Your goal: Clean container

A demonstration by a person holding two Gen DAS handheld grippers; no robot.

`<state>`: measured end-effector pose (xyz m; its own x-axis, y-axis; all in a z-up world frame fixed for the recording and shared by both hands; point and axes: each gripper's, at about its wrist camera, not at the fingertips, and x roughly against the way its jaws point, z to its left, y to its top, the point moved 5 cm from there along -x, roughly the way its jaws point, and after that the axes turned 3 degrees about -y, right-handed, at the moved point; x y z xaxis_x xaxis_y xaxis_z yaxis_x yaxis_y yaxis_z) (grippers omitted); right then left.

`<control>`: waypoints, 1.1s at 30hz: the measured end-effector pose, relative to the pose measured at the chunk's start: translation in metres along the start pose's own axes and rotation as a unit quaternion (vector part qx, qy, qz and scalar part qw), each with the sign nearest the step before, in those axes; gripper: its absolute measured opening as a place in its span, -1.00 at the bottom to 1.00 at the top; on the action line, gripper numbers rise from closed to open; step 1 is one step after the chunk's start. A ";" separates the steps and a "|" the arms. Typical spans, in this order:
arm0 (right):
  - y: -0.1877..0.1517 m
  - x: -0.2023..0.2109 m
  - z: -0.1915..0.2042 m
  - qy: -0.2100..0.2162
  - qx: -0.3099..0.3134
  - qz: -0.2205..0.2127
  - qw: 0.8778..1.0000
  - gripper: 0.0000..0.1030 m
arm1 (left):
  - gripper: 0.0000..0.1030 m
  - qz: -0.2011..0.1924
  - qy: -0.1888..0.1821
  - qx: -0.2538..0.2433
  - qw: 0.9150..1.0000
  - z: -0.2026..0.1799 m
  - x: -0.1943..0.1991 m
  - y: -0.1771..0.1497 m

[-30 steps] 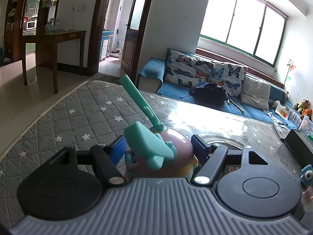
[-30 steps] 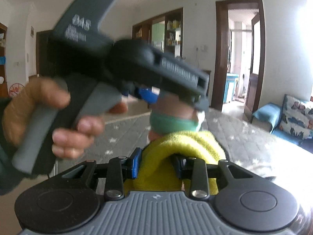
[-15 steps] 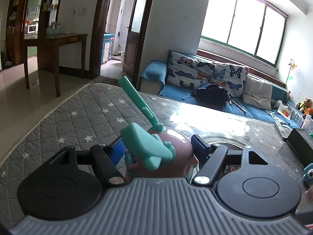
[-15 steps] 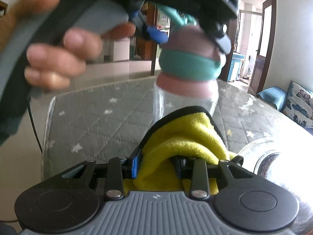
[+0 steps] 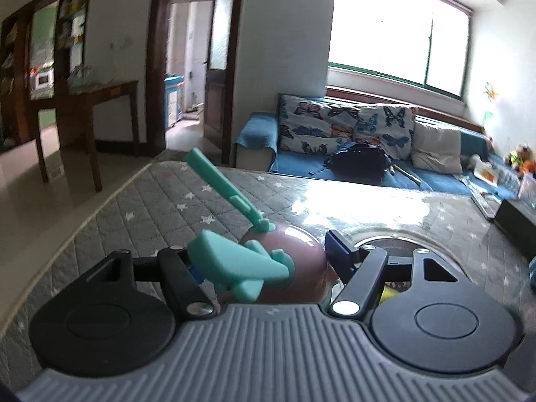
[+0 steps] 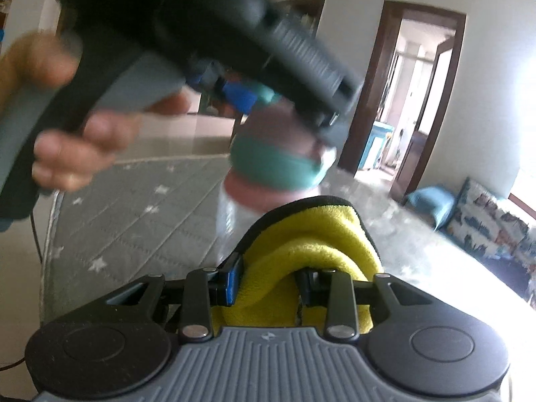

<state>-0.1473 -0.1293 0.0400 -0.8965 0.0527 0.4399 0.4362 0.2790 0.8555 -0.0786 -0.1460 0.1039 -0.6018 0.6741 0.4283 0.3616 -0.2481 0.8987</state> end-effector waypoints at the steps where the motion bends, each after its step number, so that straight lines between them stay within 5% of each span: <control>1: 0.003 0.001 -0.001 -0.002 0.002 -0.005 1.000 -0.36 | 0.25 0.000 -0.005 -0.007 1.000 0.000 0.000 0.000; 8: 0.028 0.014 -0.008 -0.017 0.015 -0.046 0.999 -0.36 | 0.19 0.003 -0.043 -0.021 0.999 0.003 -0.002 -0.001; 17: 0.012 -0.005 0.004 -0.009 0.021 -0.022 0.999 -0.36 | 0.20 0.001 -0.044 -0.004 0.999 0.006 -0.003 -0.003; 33: -0.023 -0.029 0.025 0.015 0.023 0.022 0.999 -0.35 | 0.44 -0.032 0.049 0.012 0.998 -0.014 0.009 -0.020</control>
<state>-0.1332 -0.1135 0.0007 -0.8737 0.0375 0.4850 0.4701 0.3214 0.8220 -0.1010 -0.1450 0.0909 -0.6905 0.6167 0.3780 0.3357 -0.1896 0.9227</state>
